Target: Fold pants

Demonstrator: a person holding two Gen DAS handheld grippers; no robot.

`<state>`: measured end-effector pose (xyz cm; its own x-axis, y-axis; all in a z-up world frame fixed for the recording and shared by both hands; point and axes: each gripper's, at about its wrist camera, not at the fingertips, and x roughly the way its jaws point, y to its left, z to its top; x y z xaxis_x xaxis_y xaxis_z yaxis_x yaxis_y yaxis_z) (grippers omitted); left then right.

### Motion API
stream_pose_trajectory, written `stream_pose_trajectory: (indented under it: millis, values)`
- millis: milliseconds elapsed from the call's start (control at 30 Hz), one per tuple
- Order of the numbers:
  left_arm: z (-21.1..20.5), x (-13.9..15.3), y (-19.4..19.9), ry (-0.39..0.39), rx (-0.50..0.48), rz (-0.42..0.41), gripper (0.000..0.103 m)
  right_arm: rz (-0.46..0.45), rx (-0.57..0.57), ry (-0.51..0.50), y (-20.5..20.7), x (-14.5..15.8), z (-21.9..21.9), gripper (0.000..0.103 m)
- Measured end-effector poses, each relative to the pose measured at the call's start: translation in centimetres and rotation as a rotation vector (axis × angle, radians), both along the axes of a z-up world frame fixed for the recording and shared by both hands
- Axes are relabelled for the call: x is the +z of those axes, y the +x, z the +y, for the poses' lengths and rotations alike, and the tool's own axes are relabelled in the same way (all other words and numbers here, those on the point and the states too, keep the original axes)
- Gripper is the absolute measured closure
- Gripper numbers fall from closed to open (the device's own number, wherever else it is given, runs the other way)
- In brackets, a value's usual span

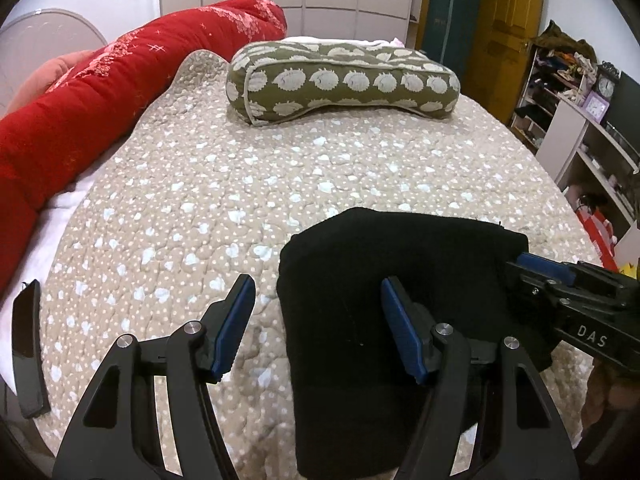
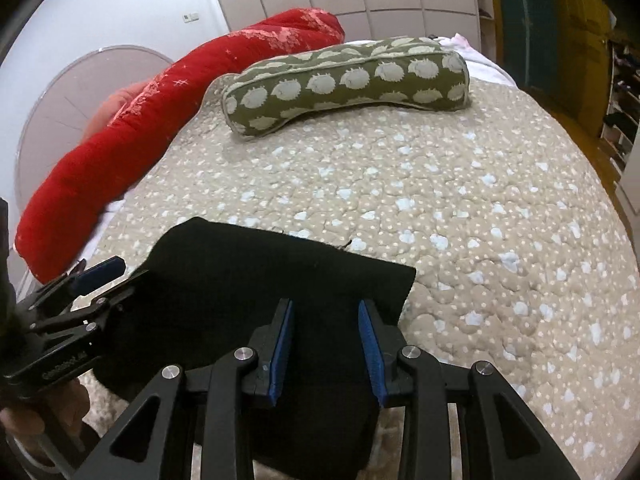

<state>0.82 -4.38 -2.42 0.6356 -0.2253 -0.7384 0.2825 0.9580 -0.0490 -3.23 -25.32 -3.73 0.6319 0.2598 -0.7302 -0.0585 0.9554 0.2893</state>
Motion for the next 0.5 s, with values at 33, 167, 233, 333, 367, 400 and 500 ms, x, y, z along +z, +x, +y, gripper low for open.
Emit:
stream_pose_trajectory:
  millis: [33, 167, 233, 333, 367, 400, 500]
  values:
    - [-0.1, -0.3, 0.2, 0.000, 0.000, 0.005, 0.038, -0.003, 0.000, 0.003, 0.2, -0.2, -0.1, 0.071]
    - [-0.4, -1.2, 1.2, -0.012, 0.007, 0.032, 0.035, -0.003, 0.018, -0.004, 1.5, -1.1, -0.1, 0.070]
    - [-0.5, -1.3, 1.3, -0.015, 0.007, 0.035, 0.035, -0.003, 0.022, 0.003, 1.8, -1.2, -0.2, 0.070]
    - [-0.8, -1.3, 1.3, 0.001, 0.010, 0.028, 0.034, 0.010, 0.032, 0.008, 2.1, -1.1, -0.3, 0.070]
    - [-0.8, -1.2, 1.3, 0.001, 0.013, 0.030, 0.034, 0.016, 0.033, 0.006, 2.1, -0.8, -0.3, 0.070]
    - [-0.8, -1.2, 1.2, 0.000, 0.015, 0.031, 0.034, 0.018, 0.032, 0.003, 1.8, -0.4, -0.4, 0.070]
    - [-0.6, -1.1, 1.0, -0.006, 0.020, 0.035, 0.034, -0.012, 0.038, -0.005, 0.2, 1.1, -0.2, 0.070]
